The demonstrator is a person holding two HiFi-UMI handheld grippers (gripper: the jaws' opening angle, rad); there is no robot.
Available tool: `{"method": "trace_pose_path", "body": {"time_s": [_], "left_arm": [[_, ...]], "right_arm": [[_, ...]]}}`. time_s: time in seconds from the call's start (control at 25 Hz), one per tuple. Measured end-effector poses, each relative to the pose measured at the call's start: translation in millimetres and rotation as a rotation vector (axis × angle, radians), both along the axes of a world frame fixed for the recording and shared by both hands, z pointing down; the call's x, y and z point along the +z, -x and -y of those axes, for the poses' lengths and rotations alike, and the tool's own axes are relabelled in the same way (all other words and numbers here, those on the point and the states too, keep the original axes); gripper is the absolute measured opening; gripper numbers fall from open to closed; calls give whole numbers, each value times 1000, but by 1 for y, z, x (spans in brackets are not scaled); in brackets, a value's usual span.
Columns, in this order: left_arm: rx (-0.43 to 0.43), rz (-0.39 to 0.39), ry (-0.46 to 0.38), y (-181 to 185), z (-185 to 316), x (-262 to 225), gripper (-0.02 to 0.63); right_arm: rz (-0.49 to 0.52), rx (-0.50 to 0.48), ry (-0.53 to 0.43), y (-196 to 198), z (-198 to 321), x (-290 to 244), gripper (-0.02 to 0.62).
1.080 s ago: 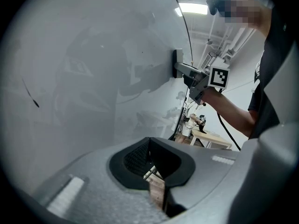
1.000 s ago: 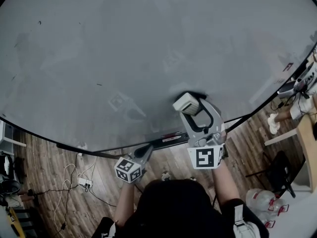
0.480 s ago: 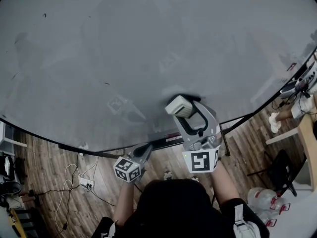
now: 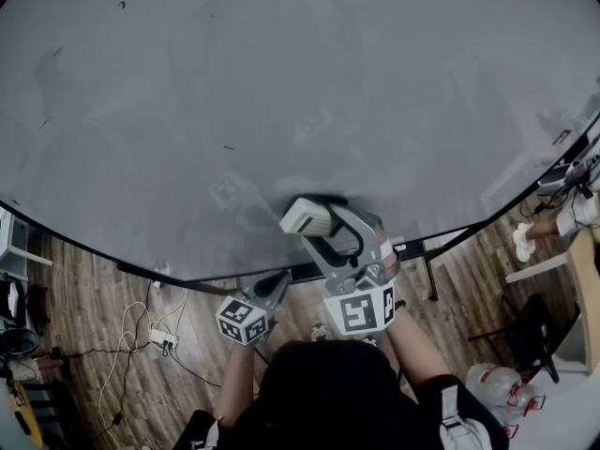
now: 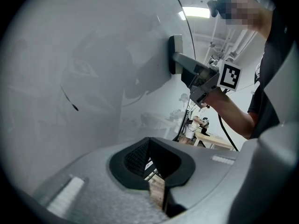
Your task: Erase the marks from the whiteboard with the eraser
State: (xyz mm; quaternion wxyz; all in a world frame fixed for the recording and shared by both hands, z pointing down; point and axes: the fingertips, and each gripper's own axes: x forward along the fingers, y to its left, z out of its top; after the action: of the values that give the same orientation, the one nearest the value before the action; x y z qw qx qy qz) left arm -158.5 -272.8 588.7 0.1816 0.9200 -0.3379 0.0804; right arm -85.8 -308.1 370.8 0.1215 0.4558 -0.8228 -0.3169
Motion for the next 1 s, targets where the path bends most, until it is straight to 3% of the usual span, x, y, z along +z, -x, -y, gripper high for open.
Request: {"method": "trace_pose_path", "body": {"time_s": [0.36,0.76,1.0], "left_arm": [[-47,2,3,7,-8,-2,11],[-22,-13,3,-44,-29,-7,11],[-18,-25,0,-77,-46,-12,12]], "right_arm": [[21,-59,50,-5,-9,6,255],[30,-79,181,-63,-36,42,256],[6,-35,277,-109,-54,77,256]]}}
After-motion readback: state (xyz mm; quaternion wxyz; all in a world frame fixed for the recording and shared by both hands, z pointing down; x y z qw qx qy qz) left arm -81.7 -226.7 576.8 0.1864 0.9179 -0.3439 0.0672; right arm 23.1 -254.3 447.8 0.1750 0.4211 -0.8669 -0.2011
